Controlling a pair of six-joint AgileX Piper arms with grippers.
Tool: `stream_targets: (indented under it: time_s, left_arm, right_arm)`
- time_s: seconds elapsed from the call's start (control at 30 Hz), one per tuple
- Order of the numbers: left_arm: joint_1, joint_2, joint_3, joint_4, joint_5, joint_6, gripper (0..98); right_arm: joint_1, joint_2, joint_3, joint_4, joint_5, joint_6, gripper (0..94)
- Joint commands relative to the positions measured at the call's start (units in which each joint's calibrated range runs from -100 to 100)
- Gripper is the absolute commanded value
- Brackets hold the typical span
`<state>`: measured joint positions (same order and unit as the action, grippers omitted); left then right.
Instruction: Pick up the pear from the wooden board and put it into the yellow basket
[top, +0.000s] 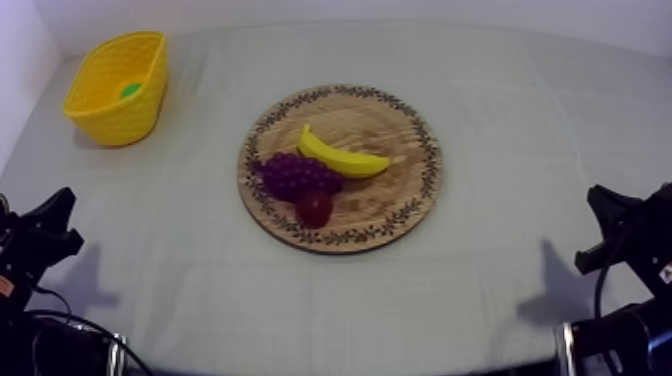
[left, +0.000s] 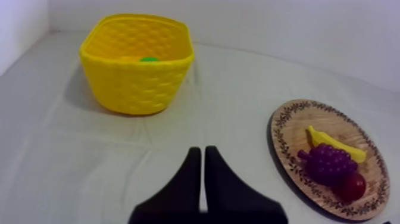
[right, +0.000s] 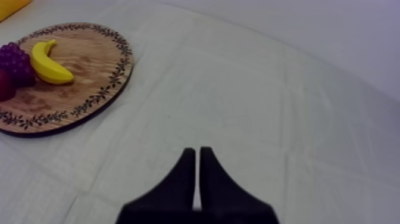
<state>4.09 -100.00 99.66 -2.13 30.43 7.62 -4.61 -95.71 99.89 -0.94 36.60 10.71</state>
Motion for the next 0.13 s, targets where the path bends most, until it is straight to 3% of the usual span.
stream_targets:
  time_s: [0.0, 0.1]
  left_arm:
    - [0.0, 0.0, 0.08, -0.03, 0.01, 3.26, 0.0]
    - [0.0, 0.0, 0.11, -0.04, -0.07, 3.32, 0.0]
  right_arm:
    - [0.01, -0.04, 0.0, -0.01, 0.01, -0.03, 0.4]
    - [0.01, -0.04, 0.0, -0.01, 0.01, -0.01, 0.4]
